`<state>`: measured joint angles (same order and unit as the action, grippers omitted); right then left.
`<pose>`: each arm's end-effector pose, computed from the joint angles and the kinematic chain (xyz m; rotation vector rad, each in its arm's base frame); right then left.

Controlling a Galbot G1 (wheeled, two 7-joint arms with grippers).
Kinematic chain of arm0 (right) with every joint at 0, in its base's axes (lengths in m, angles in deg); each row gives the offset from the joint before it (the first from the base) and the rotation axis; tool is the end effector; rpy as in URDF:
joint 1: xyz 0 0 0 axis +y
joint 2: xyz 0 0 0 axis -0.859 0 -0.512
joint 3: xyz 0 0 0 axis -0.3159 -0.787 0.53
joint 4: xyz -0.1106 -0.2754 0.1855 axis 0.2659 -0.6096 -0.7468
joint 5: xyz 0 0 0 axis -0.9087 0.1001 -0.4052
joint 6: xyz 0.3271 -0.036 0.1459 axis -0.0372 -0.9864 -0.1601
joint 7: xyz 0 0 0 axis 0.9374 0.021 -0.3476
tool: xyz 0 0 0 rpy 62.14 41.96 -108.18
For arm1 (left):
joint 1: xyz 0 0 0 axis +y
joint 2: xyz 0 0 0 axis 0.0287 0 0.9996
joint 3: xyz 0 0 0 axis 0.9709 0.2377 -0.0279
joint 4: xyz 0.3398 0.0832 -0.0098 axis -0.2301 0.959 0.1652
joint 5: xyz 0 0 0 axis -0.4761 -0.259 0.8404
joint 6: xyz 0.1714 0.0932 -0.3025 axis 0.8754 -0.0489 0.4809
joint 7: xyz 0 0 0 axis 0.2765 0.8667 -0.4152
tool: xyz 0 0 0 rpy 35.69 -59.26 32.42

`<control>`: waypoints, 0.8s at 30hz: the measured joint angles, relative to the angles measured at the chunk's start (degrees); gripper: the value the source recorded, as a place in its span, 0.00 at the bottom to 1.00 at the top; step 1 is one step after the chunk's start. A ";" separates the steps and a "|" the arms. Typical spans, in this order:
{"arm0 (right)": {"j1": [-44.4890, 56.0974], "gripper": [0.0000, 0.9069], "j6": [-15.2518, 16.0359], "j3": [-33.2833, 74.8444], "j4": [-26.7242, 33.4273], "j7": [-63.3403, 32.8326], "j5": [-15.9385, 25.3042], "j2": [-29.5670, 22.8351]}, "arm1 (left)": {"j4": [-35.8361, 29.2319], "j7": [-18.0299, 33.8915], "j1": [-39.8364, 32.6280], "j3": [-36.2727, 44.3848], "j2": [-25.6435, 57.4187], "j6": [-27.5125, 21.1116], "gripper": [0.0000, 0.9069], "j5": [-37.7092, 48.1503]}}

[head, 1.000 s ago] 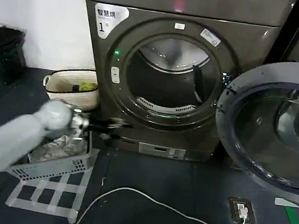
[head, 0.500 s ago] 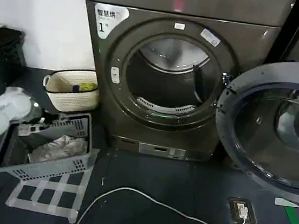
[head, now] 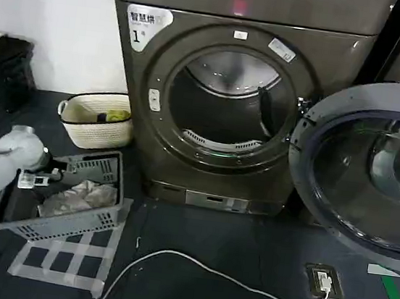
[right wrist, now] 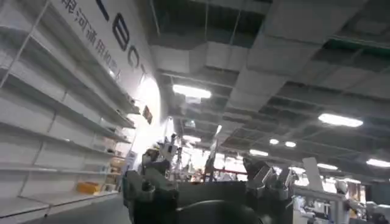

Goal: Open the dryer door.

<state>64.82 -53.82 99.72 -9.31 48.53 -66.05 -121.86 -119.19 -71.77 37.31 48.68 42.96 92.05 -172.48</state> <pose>-0.1465 -0.3854 -0.2073 2.0416 2.0981 -0.6254 0.5029 0.2840 -0.1880 -1.4604 -0.0886 -2.5394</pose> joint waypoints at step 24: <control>-0.82 1.00 0.28 -0.38 -0.92 0.42 0.47 -1.24 | 2.10 -0.70 -3.09 3.32 -0.08 -0.03 1.00 2.24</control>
<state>64.00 -53.54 99.34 -10.23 48.94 -65.59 -123.10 -117.09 -72.47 34.22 52.00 42.88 92.02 -170.24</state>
